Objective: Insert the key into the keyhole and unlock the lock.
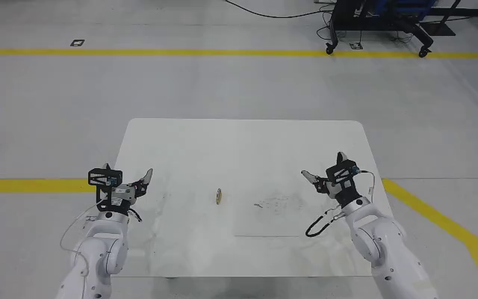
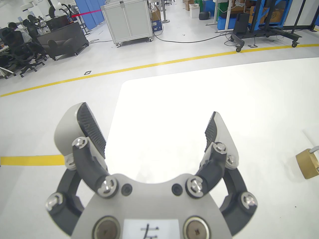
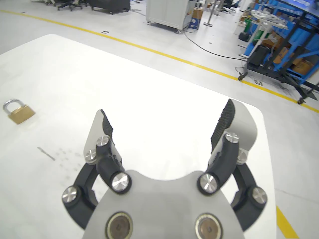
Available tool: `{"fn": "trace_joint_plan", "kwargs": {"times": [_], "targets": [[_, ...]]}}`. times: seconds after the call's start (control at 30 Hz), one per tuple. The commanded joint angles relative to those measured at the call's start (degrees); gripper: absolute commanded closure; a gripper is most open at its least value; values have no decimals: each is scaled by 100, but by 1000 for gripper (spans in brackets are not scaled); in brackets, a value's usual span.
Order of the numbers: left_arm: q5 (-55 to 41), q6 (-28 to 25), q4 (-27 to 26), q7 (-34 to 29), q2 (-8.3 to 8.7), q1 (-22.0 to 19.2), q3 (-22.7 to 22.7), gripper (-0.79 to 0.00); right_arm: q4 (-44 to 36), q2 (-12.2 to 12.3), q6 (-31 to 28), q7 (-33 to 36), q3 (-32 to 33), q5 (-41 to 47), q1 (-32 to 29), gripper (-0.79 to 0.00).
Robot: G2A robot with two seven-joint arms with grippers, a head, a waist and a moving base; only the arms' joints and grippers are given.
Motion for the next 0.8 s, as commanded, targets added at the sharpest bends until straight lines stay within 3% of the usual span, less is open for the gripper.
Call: {"fn": "trace_joint_plan", "kwargs": {"times": [0.0,0.43,0.6,0.77], "targets": [[0,0,0,0,0,0,0,-785,20,-5,36,118,-93,-132,70,-785],[0,0,0,0,0,0,0,-785,20,-5,37,118,-92,-132,70,-784],[0,0,0,0,0,0,0,-785,225,-8,-1185,406,-558,232,437,-785],[0,0,0,0,0,0,0,-785,457,-24,-1892,953,-1067,106,942,-785]]}}
